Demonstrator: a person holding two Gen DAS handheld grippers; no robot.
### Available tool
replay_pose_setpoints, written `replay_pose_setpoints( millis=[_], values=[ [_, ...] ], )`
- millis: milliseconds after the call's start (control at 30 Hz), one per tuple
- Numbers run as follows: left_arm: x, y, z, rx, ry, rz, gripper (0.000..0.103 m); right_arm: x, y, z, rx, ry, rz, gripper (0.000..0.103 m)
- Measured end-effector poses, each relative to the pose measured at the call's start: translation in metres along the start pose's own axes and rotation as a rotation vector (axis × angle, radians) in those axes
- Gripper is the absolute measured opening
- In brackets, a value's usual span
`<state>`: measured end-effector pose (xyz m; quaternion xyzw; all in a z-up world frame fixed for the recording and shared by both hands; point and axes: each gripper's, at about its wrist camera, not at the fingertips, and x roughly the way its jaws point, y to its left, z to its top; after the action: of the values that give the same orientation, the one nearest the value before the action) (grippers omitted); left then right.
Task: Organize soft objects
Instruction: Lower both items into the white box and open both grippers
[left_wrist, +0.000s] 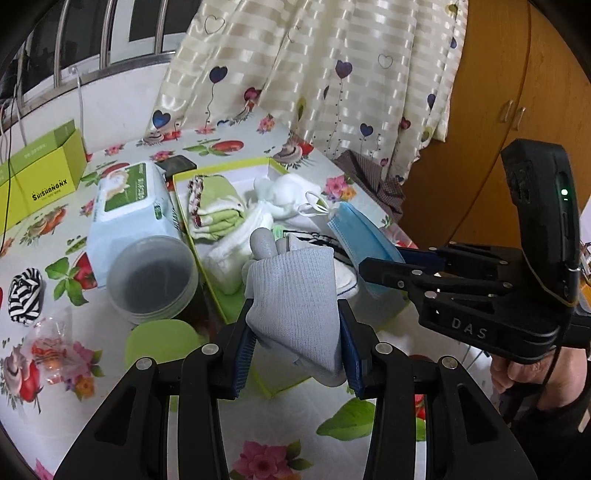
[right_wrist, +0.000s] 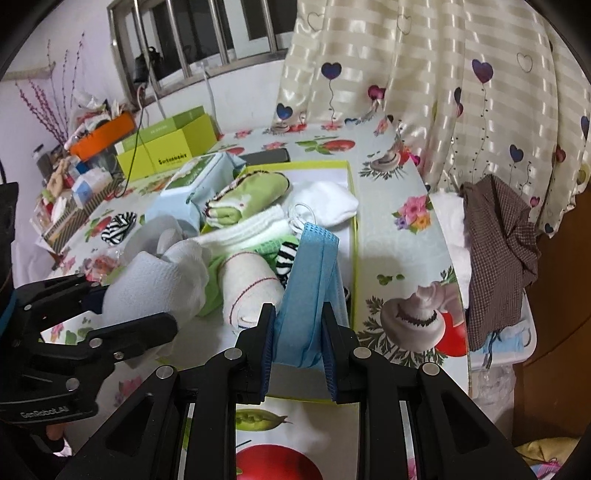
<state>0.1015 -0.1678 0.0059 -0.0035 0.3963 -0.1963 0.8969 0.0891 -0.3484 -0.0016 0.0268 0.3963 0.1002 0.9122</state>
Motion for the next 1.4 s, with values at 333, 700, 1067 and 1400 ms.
replay_pose_setpoints(
  millis=[333,700,1067,1400],
  values=[
    [0.014,0.0,-0.001,0.001,0.029,-0.012,0.043,-0.007,0.006,0.0,-0.045,-0.024,-0.002,0.048],
    [-0.008,0.011,0.001,-0.034,-0.046,0.029,0.046,-0.027,0.003,0.003,-0.014,-0.112,0.005,0.034],
    [0.0,0.009,-0.002,-0.044,-0.035,0.008,0.046,-0.004,-0.007,-0.004,0.016,-0.042,-0.013,0.013],
    [0.019,0.006,0.0,-0.033,0.013,-0.036,0.046,-0.008,-0.008,-0.004,0.023,-0.059,-0.007,0.014]
  ],
)
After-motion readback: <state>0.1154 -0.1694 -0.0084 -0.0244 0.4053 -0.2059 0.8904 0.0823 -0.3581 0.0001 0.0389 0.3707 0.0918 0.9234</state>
